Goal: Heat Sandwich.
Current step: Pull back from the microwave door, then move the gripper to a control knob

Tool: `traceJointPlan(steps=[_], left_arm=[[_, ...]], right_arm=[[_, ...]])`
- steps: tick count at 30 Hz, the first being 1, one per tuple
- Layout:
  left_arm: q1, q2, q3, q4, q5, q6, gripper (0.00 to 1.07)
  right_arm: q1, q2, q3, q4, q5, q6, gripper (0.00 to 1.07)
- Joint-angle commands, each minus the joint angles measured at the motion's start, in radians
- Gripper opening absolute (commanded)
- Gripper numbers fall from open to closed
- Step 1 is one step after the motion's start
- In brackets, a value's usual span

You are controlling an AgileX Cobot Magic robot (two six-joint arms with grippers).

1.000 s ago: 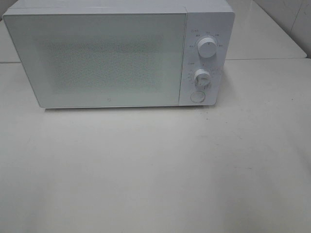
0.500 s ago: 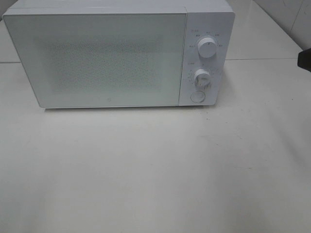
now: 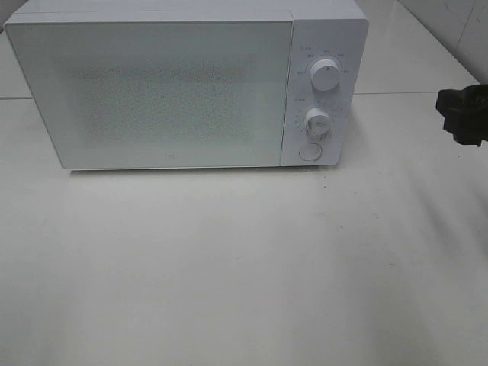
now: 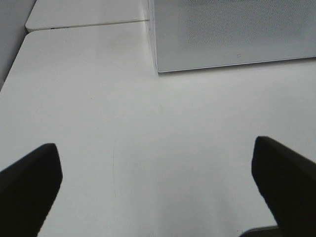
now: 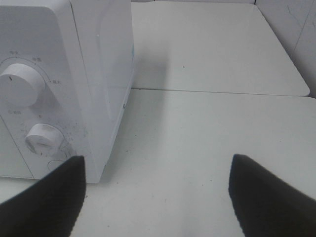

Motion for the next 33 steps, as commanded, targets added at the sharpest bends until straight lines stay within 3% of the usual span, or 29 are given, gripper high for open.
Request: traceJointPlan(steps=[1,6,10,15,21,25,33], left_arm=[[0.005,-0.026,0.001,-0.003,-0.010,-0.004,1.01],[0.005,-0.026,0.001,-0.003,-0.010,-0.004,1.01],[0.005,-0.026,0.001,-0.003,-0.010,-0.004,1.01],[0.005,-0.026,0.001,-0.002,-0.010,-0.004,1.01],[0.005,-0.026,0.001,-0.003,-0.010,-0.004,1.01],[0.005,-0.026,0.001,-0.003,-0.010,-0.004,1.01],[0.005,-0.026,0.001,-0.003,-0.010,-0.004,1.01]], right_arm=[[-0.003,0.035,0.053,0.098,-0.165,-0.076,0.76],[0.035,0.055,0.077,0.173,-0.238,-0.090,0.76],[0.178,0.086,0.113,0.333,-0.363,-0.205,0.76],[0.287,0.142,0.120,0.463,-0.460,-0.281,0.76],[0.409,0.216,0.120,0.571,-0.550,-0.302,0.76],[0.538,0.299,0.118,0.679,-0.666,-0.302,0.76],[0.684,0.398,0.094,0.840,-0.767,-0.314,0.76]])
